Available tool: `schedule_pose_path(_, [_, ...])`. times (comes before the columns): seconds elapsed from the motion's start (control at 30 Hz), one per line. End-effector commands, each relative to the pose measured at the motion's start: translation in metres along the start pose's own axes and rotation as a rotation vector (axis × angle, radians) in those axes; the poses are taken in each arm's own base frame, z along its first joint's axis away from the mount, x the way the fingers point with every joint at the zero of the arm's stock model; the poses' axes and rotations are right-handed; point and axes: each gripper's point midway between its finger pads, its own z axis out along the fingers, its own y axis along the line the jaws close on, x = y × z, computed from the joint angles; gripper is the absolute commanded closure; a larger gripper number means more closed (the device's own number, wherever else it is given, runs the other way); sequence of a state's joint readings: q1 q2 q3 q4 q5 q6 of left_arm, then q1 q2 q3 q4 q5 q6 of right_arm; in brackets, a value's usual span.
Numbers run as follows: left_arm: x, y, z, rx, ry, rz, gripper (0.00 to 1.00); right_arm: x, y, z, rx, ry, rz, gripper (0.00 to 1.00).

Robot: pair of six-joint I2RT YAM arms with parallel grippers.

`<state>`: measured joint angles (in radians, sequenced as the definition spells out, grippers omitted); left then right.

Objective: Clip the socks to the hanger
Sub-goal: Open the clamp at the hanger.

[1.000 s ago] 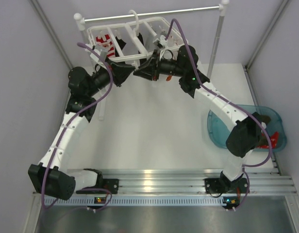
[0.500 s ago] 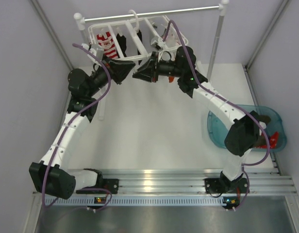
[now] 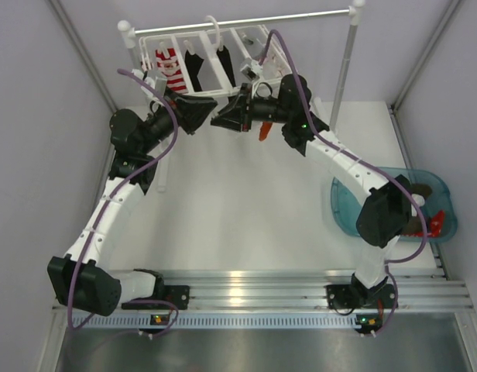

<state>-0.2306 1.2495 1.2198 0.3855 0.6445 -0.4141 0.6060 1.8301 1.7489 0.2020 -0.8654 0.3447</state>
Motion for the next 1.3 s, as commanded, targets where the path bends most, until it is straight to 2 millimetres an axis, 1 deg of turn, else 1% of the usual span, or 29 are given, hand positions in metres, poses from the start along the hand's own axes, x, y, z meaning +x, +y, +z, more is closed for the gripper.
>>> schedule_pose_path(0.0, [0.006, -0.015, -0.006, 0.055, 0.029, 0.000, 0.76, -0.033, 0.012, 0.000, -0.056, -0.079, -0.053, 1.00])
schedule_pose_path(0.03, [0.007, -0.014, -0.006, 0.054, 0.035, -0.006, 0.73, -0.037, 0.013, -0.001, -0.064, -0.094, -0.062, 1.00])
schedule_pose_path(0.27, [0.012, -0.010, -0.004, 0.044, 0.059, -0.018, 0.61, -0.043, 0.025, -0.002, -0.127, -0.115, -0.035, 1.00])
schedule_pose_path(0.43, [0.012, 0.000, -0.004, -0.004, 0.055, 0.007, 0.61, -0.047, 0.029, -0.004, -0.150, -0.128, -0.030, 1.00])
schedule_pose_path(0.57, [0.014, 0.002, -0.003, -0.013, 0.065, 0.006, 0.64, -0.049, 0.029, -0.005, -0.163, -0.140, -0.022, 1.00])
schedule_pose_path(0.67, [0.009, 0.001, -0.002, -0.009, 0.047, 0.004, 0.69, -0.048, 0.029, -0.003, -0.164, -0.133, -0.022, 1.00])
schedule_pose_path(0.8, [0.004, -0.003, 0.001, 0.012, 0.027, -0.011, 0.79, -0.042, 0.026, -0.002, -0.157, -0.116, -0.022, 1.00])
schedule_pose_path(0.83, [0.002, -0.004, 0.001, 0.018, 0.022, -0.011, 0.87, -0.040, 0.024, -0.002, -0.148, -0.108, -0.022, 1.00])
schedule_pose_path(0.87, [0.002, -0.005, 0.001, 0.022, 0.021, -0.025, 0.92, -0.040, 0.023, -0.001, -0.137, -0.106, -0.022, 1.00])
schedule_pose_path(0.9, [0.001, -0.005, 0.002, 0.024, 0.019, -0.029, 0.97, -0.039, 0.021, 0.000, -0.126, -0.102, -0.022, 0.96])
schedule_pose_path(0.93, [0.001, -0.006, 0.003, 0.026, 0.018, -0.032, 1.00, -0.035, 0.017, 0.000, -0.102, -0.085, -0.029, 0.90])
schedule_pose_path(0.97, [0.001, -0.006, 0.003, 0.026, 0.019, -0.040, 1.00, -0.038, 0.012, -0.001, -0.066, -0.089, -0.039, 0.80])
schedule_pose_path(1.0, [0.001, -0.005, 0.003, 0.022, 0.020, -0.044, 1.00, -0.035, 0.009, -0.001, -0.037, -0.073, -0.031, 0.63])
schedule_pose_path(1.03, [0.001, -0.005, 0.003, 0.020, 0.021, -0.046, 1.00, -0.035, 0.004, -0.001, -0.006, -0.071, -0.076, 0.60])
schedule_pose_path(1.07, [0.004, -0.004, 0.002, 0.013, 0.033, -0.050, 1.00, -0.042, -0.003, -0.003, 0.050, -0.087, -0.096, 0.58])
schedule_pose_path(1.13, [0.003, -0.002, 0.002, 0.001, 0.033, -0.052, 1.00, -0.045, -0.010, -0.006, 0.101, -0.088, -0.153, 0.57])
schedule_pose_path(1.17, [0.005, -0.001, 0.001, -0.008, 0.041, -0.057, 1.00, -0.052, -0.014, -0.008, 0.152, -0.106, -0.173, 0.57])
schedule_pose_path(1.27, [0.007, 0.001, 0.001, -0.021, 0.049, -0.069, 1.00, -0.059, -0.018, -0.009, 0.188, -0.111, -0.242, 0.56])
